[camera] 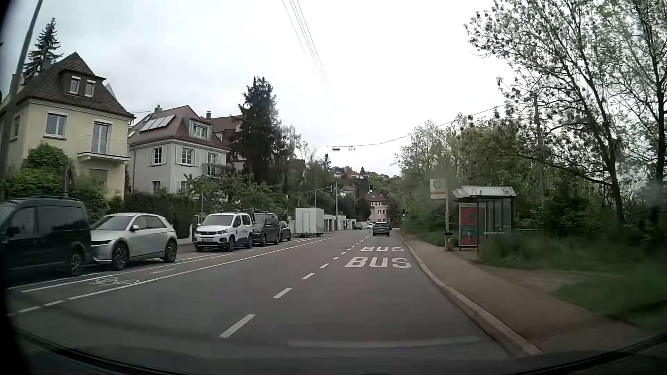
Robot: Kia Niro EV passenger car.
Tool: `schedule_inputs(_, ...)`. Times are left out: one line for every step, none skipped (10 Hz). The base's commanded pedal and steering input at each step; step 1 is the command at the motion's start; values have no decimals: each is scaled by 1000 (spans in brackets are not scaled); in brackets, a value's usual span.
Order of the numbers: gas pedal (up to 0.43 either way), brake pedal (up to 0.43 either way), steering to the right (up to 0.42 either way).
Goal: Follow the waypoints while adhering to traffic rules and regulations
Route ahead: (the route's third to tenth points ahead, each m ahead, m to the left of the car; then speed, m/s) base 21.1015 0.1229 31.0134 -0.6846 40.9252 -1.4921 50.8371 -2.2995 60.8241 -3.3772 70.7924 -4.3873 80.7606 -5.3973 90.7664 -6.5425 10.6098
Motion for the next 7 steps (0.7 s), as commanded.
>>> schedule_inputs(118, 0, 43)
schedule_inputs(118, 0, 36)
schedule_inputs(118, 0, 30)
schedule_inputs(118, 0, 27)
schedule_inputs(118, 0, 27)
schedule_inputs(110, 0, 27)
schedule_inputs(79, 0, 25)
